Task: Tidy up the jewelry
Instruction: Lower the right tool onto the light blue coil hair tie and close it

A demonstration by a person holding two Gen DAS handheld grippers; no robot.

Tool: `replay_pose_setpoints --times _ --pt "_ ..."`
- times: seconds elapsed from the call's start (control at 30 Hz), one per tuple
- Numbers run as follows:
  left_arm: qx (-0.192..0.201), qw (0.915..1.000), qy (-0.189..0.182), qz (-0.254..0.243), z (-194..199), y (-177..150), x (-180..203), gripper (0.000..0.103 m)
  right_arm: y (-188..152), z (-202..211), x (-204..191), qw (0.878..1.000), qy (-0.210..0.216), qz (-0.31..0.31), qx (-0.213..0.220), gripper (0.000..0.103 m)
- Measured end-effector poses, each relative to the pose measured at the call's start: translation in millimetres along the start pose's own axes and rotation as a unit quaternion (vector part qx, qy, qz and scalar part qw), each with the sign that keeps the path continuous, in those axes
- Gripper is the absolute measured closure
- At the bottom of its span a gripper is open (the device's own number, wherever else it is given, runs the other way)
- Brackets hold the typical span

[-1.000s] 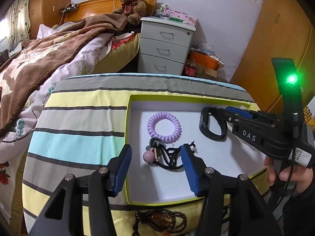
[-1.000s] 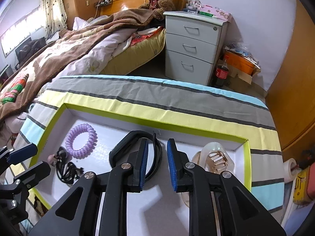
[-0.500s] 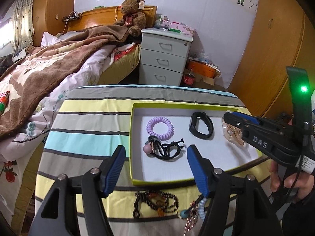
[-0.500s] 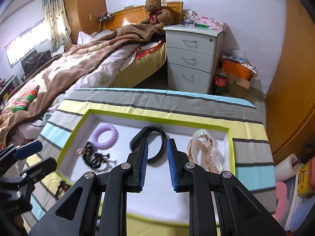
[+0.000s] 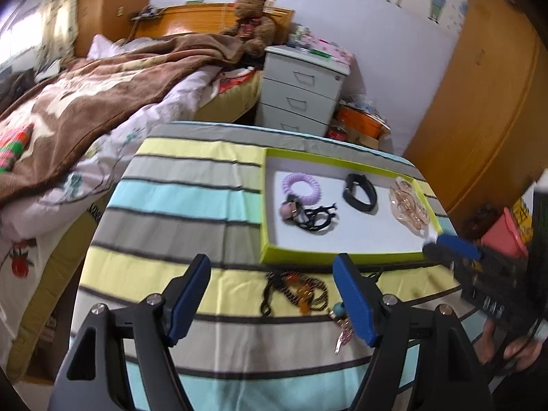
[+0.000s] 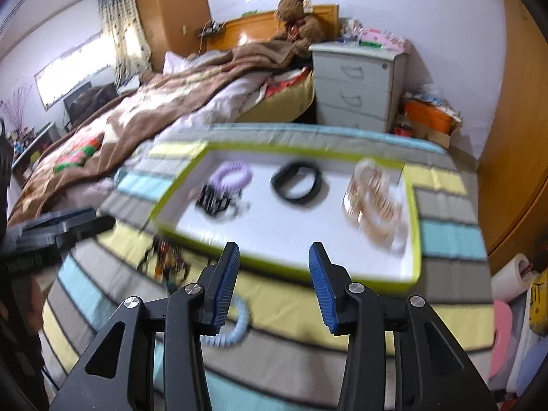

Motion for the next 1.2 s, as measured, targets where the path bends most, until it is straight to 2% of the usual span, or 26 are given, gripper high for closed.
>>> replay_pose_setpoints --times 0.17,0.23,0.3,0.4,0.47,0.53,0.87,0.9,0.97,1.0,1.03,1.1,1.2 --pt "-0.013 0.9993 -0.018 0.030 3.5 -15.1 -16.7 0.026 -26.7 -13.8 -14.0 0.999 0.005 0.020 -0.033 0.060" --pt "-0.017 0.9994 -0.014 0.028 4.5 -21.2 -19.7 0.017 -32.4 -17.3 -17.5 0.999 0.008 0.022 -0.038 0.060" --pt "-0.012 0.9995 -0.004 0.028 7.7 -25.8 -23.7 0.015 -37.0 -19.5 -20.2 0.999 0.010 0.022 -0.041 0.060" --pt "-0.033 0.9983 -0.011 0.046 6.2 -37.0 -28.9 0.015 -40.7 -24.4 -21.9 0.998 0.010 0.025 -0.051 0.060" --pt "-0.051 0.9977 0.001 0.044 3.9 -45.6 -32.1 0.015 -42.8 -26.7 -23.9 0.998 0.011 0.029 -0.056 0.060" --pt "-0.057 0.9976 0.009 0.037 3.5 -52.6 -32.6 0.015 -45.1 -30.0 -26.6 0.997 0.008 0.038 -0.062 0.060" --pt "-0.077 0.9965 0.000 0.032 7.6 -70.5 -25.9 0.015 -50.5 -39.9 -31.7 0.995 -0.013 0.064 -0.071 0.060" --pt "-0.079 0.9965 0.002 0.030 7.0 -71.0 -24.5 0.015 -50.7 -39.5 -31.6 0.995 -0.014 0.065 -0.071 0.061" --pt "-0.080 0.9965 0.005 0.025 6.6 -71.9 -22.4 0.015 -51.0 -37.9 -30.6 0.995 -0.017 0.066 -0.068 0.072" --pt "-0.081 0.9965 0.007 0.022 6.2 -72.3 -21.2 0.015 -51.4 -36.9 -30.1 0.996 -0.017 0.065 -0.066 0.083" --pt "-0.082 0.9964 0.008 0.019 5.5 -72.4 -19.8 0.015 -51.9 -36.3 -30.0 0.996 -0.016 0.064 -0.065 0.088" --pt "-0.091 0.9957 0.012 0.012 2.6 -74.4 -15.8 0.015 -52.9 -35.1 -28.6 0.996 -0.013 0.064 -0.063 0.092" --pt "-0.094 0.9955 0.009 0.009 0.1 -75.5 -8.6 0.013 -55.7 -31.7 -24.0 0.997 -0.011 0.055 -0.061 0.093"
Point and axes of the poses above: each gripper's, at about its wrist camera, not at the fingertips, and z roughly against the way its jaws point, x to its right, y to its top, the point moved 8 cm from there along -z, roughly the way its jaws point, and after that the axes turned 7 degrees about z, right-handed, at the moved point
